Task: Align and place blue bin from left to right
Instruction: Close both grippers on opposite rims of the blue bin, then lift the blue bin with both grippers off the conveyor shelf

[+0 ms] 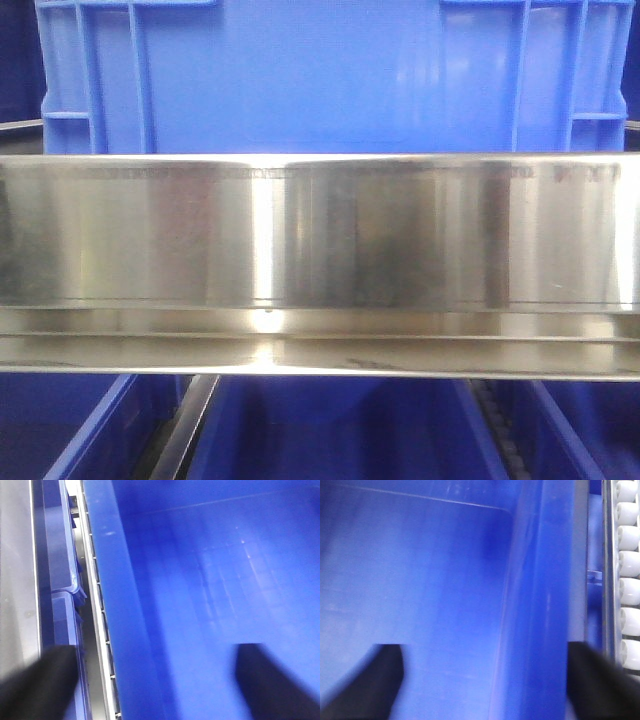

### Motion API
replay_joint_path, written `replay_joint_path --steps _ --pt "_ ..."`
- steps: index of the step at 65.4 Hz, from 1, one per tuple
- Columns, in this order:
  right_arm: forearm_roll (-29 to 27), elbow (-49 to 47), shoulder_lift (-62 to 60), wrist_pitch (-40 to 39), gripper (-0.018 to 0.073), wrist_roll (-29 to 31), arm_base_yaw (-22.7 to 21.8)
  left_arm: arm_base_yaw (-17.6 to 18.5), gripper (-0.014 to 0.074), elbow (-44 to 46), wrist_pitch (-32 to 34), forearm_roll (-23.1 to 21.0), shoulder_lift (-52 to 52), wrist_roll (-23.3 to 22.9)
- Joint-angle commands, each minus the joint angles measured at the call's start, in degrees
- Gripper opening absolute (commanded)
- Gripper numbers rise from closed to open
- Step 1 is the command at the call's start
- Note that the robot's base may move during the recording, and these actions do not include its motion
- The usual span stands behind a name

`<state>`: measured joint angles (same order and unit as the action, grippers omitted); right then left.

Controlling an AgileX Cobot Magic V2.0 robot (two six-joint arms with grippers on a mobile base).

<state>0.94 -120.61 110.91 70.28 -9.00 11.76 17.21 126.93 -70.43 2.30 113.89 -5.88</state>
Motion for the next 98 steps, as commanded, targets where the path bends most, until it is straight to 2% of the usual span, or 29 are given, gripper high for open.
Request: replay_joint_path --steps 1,9,11,16,47,72,98 --pt "0.29 -0.51 -0.23 -0.31 0.0182 -0.14 -0.39 -0.18 0.0266 0.32 0.47 -0.55 -0.31 -0.32" --pt "0.29 -0.51 -0.23 -0.31 -0.0067 -0.14 -0.39 -0.18 -0.0073 0.32 0.47 -0.45 -0.31 -0.32" --pt "0.29 -0.51 -0.23 -0.31 -0.0092 -0.14 -0.39 -0.18 -0.011 0.32 0.47 -0.45 -0.31 -0.32" --pt "0.29 -0.51 -0.23 -0.31 -0.0067 -0.14 -0.39 -0.18 -0.0111 0.32 0.47 -0.45 -0.31 -0.32" --pt "0.29 -0.51 -0.74 -0.31 -0.007 -0.14 -0.39 -0.18 -0.0111 1.61 0.47 -0.55 -0.65 -0.42" --pt "0.29 -1.13 -5.61 -2.8 -0.007 -0.14 -0.39 -0.18 -0.0111 4.19 0.47 -0.88 -3.41 -0.78" --pt "0.29 -8.01 -8.93 -5.64 -0.007 0.07 0.26 -0.18 -0.0111 12.33 0.47 -0.99 -6.65 -0.85"
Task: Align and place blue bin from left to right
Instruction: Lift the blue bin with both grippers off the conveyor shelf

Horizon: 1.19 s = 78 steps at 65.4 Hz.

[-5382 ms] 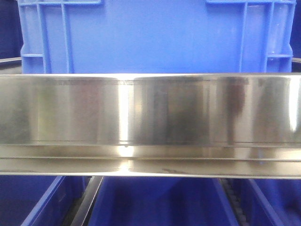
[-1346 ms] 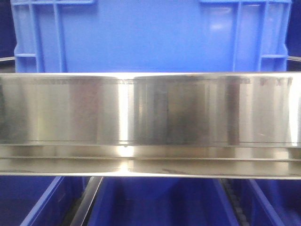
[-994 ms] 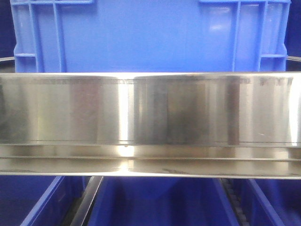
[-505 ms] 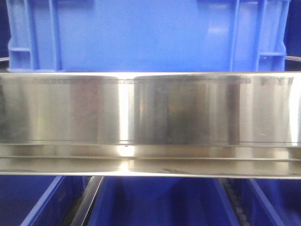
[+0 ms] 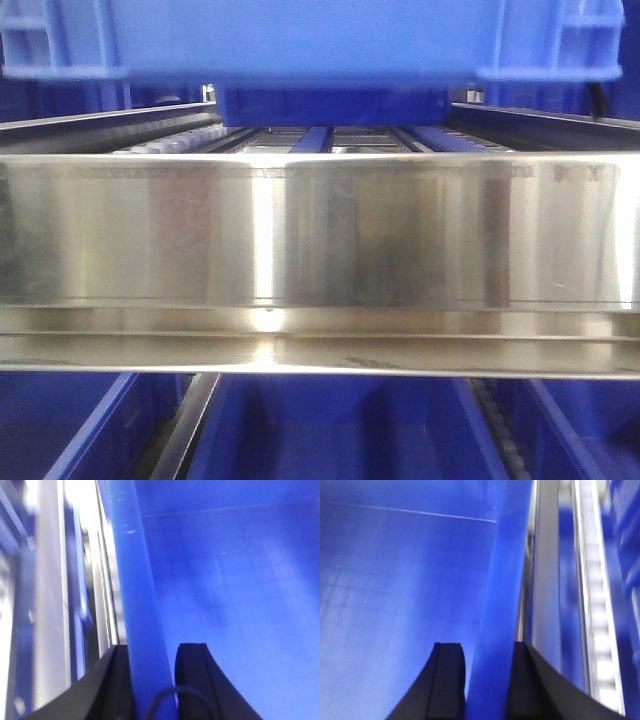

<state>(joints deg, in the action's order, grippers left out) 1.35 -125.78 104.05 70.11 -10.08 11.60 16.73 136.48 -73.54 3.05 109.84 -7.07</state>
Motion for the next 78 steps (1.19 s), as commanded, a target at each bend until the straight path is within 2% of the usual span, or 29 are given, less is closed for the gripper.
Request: replay_joint_path --steps 1,16,78 --pt "-0.12 -3.23 -2.06 -5.64 -0.007 1.15 0.42 0.3 -0.0111 3.07 3.58 -1.74 -2.73 0.34" --pt "-0.02 -5.59 -2.06 -8.31 -0.007 2.04 0.42 0.3 -0.0111 5.42 3.58 -1.87 -2.94 -0.67" --pt "-0.02 -5.59 -2.06 -8.95 -0.007 2.04 0.42 0.3 -0.0111 5.31 3.58 -2.26 -2.84 -0.67"
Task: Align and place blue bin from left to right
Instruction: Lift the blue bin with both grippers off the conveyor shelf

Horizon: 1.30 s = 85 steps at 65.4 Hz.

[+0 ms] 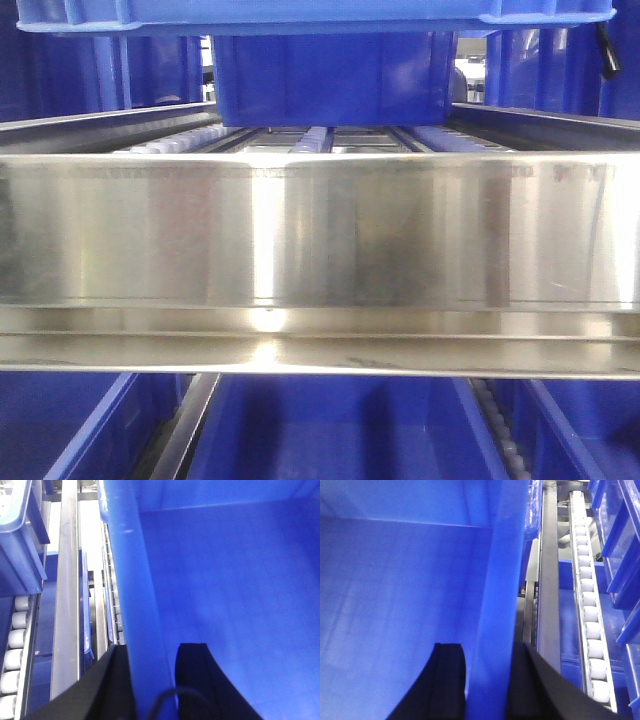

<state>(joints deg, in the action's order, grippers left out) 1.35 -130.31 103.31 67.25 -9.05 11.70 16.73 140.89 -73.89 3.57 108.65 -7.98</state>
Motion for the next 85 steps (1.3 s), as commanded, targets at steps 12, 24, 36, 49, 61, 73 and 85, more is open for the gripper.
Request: replay_joint_path --steps 12,24,36,49,61,73,85 --pt "-0.02 -1.06 -1.33 -6.08 -0.007 1.01 0.32 0.3 -0.0111 0.91 3.93 -2.79 -1.64 0.24" --pt "-0.02 -1.06 -1.33 -6.08 -0.007 1.01 0.32 0.3 -0.0111 0.91 3.93 -2.79 -1.64 0.24" --pt "-0.02 -1.06 -1.33 -6.08 -0.007 1.01 0.32 0.3 -0.0111 0.91 3.93 -2.79 -1.64 0.24" --pt "-0.02 -1.06 -1.33 -6.08 -0.007 1.01 0.32 0.3 -0.0111 0.91 3.93 -2.79 -1.64 0.24" --pt "-0.02 -1.06 -1.33 -6.21 -0.007 1.01 0.32 0.3 -0.0111 0.91 3.93 -2.79 -1.64 0.24" --pt "-0.02 -1.06 -0.75 -6.47 -0.007 1.01 0.32 0.3 -0.0111 0.91 3.93 -2.67 -1.64 0.24" --pt "-0.02 -1.06 0.71 -7.14 -0.007 1.01 0.32 0.3 -0.0111 0.91 3.93 -2.03 -1.64 0.24"
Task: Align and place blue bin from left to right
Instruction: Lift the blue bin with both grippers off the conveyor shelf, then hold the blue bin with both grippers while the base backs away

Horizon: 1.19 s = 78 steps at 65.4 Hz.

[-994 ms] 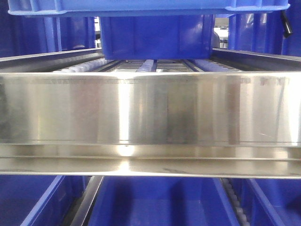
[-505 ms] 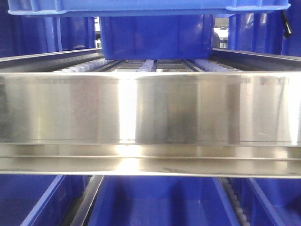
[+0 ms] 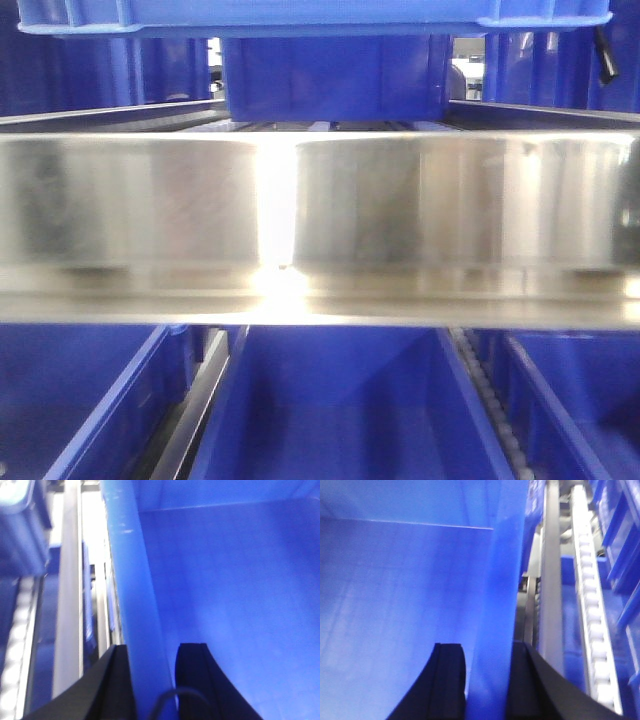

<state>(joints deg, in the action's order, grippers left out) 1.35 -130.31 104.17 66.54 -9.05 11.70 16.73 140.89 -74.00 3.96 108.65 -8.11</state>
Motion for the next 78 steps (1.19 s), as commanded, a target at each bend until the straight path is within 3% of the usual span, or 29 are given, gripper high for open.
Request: replay_joint_path --steps 1,78 --pt "-0.02 -1.06 0.04 -6.57 -0.007 1.01 0.32 0.3 -0.0111 0.91 4.04 -2.25 -1.64 0.37" --pt "-0.02 -1.06 1.4 -10.42 -0.007 1.01 0.32 0.3 -0.0111 0.91 4.04 -2.11 -1.54 0.37"
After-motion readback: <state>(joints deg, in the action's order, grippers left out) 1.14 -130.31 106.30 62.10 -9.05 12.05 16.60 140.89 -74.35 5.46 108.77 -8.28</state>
